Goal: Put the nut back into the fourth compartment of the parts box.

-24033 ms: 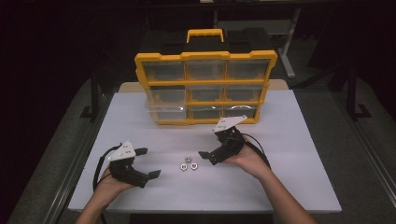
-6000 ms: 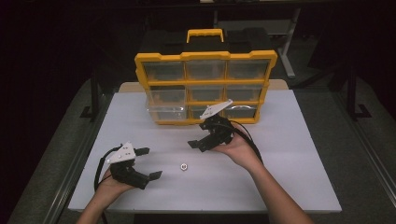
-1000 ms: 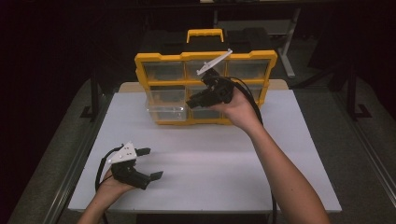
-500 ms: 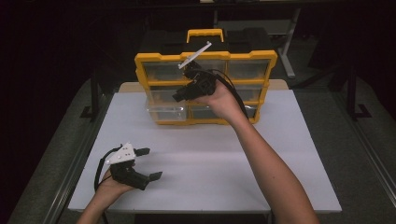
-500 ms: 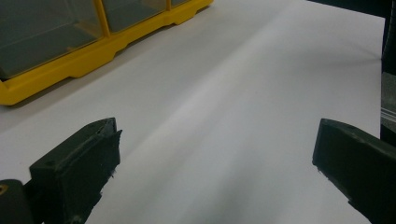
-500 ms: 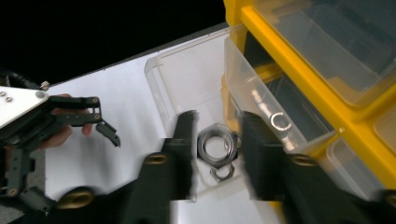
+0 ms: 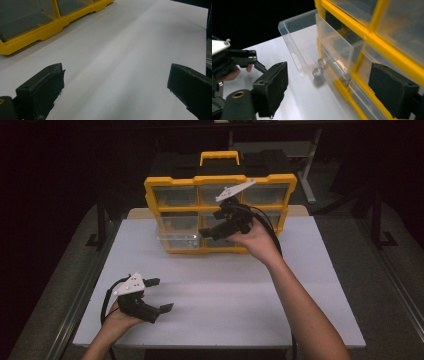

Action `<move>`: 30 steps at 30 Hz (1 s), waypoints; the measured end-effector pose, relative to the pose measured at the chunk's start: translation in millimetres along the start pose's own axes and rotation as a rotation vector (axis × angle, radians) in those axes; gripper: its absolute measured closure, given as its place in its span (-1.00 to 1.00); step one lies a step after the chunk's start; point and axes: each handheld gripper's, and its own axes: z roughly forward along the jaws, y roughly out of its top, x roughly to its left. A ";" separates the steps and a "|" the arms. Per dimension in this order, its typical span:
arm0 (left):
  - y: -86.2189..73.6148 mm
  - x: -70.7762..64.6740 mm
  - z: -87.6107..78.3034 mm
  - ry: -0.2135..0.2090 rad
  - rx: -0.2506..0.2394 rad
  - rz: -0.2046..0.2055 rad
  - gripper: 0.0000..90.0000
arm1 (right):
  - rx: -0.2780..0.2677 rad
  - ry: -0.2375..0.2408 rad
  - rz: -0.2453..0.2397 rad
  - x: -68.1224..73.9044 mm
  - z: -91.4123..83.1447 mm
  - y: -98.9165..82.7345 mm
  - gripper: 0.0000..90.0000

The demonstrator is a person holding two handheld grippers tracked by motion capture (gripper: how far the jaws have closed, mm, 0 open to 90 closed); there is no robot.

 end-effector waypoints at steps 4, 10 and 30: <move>-0.5 -0.6 0.3 -0.001 0.000 -0.008 -0.98 | -0.011 -0.024 0.007 -0.3 -7.1 -21.9 -0.83; -0.6 0.1 0.2 0.002 0.001 -0.001 -0.98 | -0.046 -0.043 -0.003 5.0 -14.0 -54.7 -0.98; -2.4 -0.1 -0.8 0.011 -0.008 -0.022 -0.98 | -0.070 -0.102 0.071 14.5 -35.2 -165.6 -0.99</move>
